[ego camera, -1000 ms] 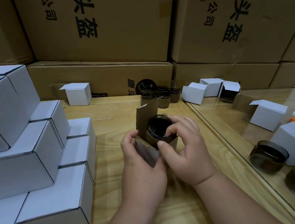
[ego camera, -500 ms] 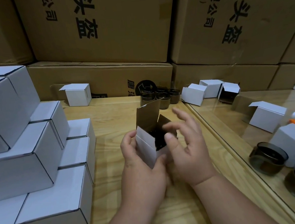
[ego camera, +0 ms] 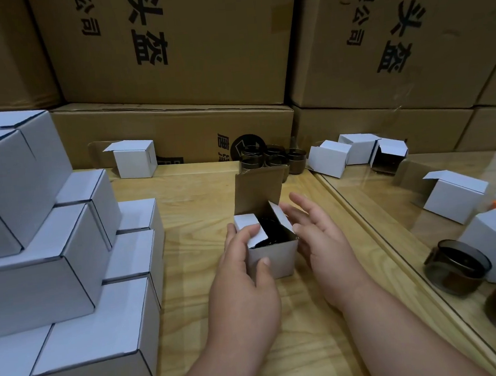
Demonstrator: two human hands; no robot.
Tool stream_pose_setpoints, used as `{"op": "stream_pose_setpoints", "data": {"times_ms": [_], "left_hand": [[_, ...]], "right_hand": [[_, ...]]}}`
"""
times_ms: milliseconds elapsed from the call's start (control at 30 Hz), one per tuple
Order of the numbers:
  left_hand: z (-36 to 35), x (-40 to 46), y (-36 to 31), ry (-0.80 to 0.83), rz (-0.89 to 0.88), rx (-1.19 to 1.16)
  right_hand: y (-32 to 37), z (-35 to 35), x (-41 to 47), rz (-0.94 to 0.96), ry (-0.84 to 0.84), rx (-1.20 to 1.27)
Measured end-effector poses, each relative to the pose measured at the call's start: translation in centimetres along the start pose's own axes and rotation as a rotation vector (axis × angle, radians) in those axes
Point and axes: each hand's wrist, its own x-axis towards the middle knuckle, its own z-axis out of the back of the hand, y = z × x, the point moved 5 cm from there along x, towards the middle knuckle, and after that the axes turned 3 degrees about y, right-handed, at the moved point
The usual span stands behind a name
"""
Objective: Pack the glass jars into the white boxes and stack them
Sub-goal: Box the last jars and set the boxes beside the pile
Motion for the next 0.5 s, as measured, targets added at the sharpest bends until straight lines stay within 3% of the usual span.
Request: {"op": "stream_pose_setpoints", "data": {"times_ms": [200,500], "left_hand": [[0.58,-0.07,0.25,-0.133,-0.019,-0.036],[0.53,0.06,-0.04,-0.143,0.013,-0.183]], "right_hand": [[0.26,-0.18,0.36,0.114,0.030,-0.039],[0.21,-0.69,-0.40,0.259,0.060,-0.219]]}}
